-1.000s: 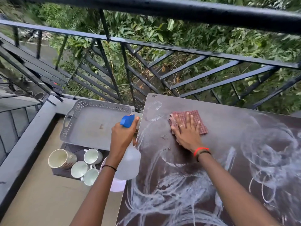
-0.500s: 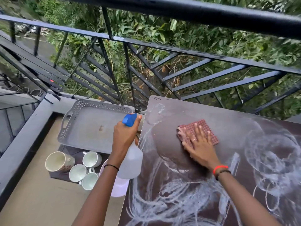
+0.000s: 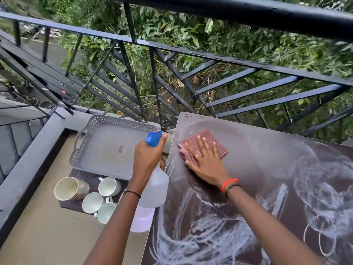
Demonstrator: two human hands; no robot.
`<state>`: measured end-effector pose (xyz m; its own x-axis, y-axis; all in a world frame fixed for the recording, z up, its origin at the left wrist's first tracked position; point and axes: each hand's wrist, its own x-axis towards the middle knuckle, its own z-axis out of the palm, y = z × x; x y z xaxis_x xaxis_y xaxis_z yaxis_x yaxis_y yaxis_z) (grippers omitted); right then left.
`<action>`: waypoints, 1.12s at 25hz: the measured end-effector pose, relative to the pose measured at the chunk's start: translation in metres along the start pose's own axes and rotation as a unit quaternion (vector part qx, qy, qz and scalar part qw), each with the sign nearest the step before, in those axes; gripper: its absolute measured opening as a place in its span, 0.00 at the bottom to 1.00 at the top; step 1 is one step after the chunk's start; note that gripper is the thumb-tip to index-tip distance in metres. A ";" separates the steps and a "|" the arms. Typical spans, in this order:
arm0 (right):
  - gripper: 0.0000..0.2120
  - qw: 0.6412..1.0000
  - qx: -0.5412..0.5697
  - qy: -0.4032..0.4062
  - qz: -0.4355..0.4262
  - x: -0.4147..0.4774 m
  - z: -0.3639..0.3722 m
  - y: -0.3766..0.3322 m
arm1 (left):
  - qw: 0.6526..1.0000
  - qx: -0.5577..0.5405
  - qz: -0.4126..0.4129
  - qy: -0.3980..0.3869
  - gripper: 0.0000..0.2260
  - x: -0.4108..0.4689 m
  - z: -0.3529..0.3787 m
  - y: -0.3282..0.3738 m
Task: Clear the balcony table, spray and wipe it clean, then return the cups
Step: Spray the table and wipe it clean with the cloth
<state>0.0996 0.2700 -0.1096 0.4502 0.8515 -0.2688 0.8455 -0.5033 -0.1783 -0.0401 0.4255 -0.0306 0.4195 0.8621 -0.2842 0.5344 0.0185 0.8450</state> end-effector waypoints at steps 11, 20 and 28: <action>0.31 0.992 0.029 0.027 0.116 0.086 -0.036 0.049 | 1.000 0.014 0.007 0.011 0.25 0.004 -0.013 -0.010; 0.30 0.998 -0.010 -0.003 -0.065 0.019 -0.001 -0.022 | 1.000 -0.012 0.004 0.018 0.25 -0.005 -0.018 -0.011; 0.31 0.994 0.003 0.004 0.110 0.003 -0.014 0.050 | 1.000 -0.012 0.006 0.009 0.22 -0.023 -0.026 -0.014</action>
<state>0.1473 0.2488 -0.1064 0.6269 0.7212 -0.2948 0.7241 -0.6790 -0.1214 -0.0763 0.4188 -0.0244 0.4113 0.8717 -0.2664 0.5122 0.0208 0.8586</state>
